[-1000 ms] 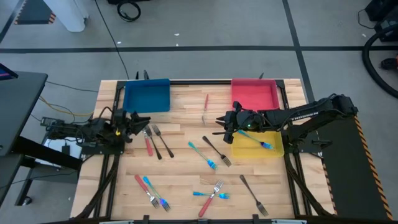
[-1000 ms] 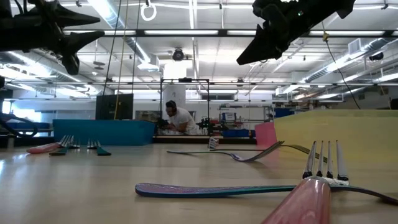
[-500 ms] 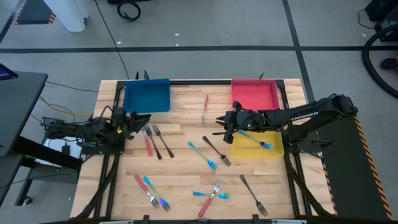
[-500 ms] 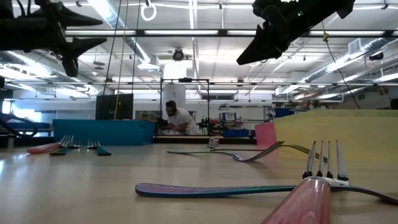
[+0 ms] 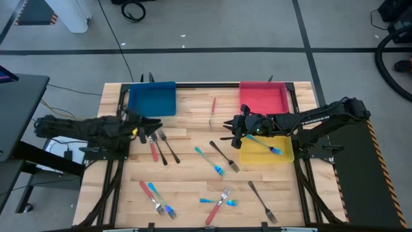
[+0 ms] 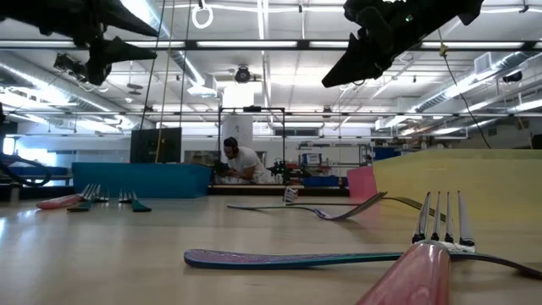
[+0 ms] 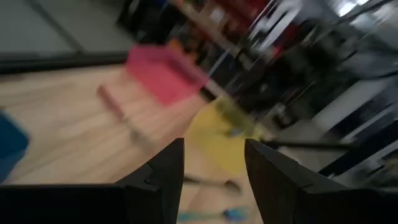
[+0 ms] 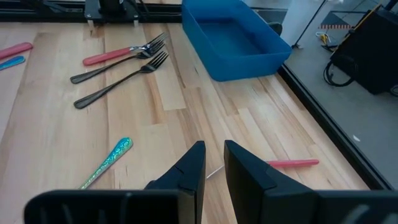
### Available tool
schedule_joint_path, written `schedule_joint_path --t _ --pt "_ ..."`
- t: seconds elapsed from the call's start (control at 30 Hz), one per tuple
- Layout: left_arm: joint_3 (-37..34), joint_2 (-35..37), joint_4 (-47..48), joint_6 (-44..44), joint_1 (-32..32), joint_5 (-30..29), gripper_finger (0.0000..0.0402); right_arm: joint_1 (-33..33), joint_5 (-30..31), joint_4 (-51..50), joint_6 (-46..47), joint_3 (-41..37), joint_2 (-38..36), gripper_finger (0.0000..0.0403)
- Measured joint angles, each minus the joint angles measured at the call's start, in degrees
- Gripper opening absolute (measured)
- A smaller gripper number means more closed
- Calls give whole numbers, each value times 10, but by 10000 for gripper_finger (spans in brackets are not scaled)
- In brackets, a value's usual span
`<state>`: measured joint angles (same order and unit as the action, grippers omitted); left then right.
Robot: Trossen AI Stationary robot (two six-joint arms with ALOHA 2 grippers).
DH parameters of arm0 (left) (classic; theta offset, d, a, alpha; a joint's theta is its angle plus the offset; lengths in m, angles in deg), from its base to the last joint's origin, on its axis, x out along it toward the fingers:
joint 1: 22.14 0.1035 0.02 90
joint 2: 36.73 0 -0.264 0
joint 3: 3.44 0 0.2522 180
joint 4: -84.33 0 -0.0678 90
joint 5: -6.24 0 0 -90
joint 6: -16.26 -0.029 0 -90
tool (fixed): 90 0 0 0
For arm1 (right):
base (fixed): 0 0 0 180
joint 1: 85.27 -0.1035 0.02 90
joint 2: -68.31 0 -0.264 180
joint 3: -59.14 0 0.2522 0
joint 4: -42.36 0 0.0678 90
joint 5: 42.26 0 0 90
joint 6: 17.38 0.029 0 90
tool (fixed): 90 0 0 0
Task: Sort silverware by color (type)
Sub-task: Put the middle left pink fork into the blue bin
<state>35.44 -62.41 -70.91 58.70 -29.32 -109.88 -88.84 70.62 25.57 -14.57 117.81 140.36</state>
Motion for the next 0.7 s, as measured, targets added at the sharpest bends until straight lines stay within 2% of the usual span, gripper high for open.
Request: schedule_joint_path --t 0.17,0.27,0.53,0.7 --pt "90 -81 169 65 -1 4 169 0 0 0 0 0 0 67" --pt "119 -115 226 107 -1 11 169 0 0 0 0 0 0 67" --pt "129 -169 328 224 -1 77 169 0 0 -1 2 0 0 67" --pt "129 -197 417 298 -1 95 169 0 0 -1 2 0 0 67"
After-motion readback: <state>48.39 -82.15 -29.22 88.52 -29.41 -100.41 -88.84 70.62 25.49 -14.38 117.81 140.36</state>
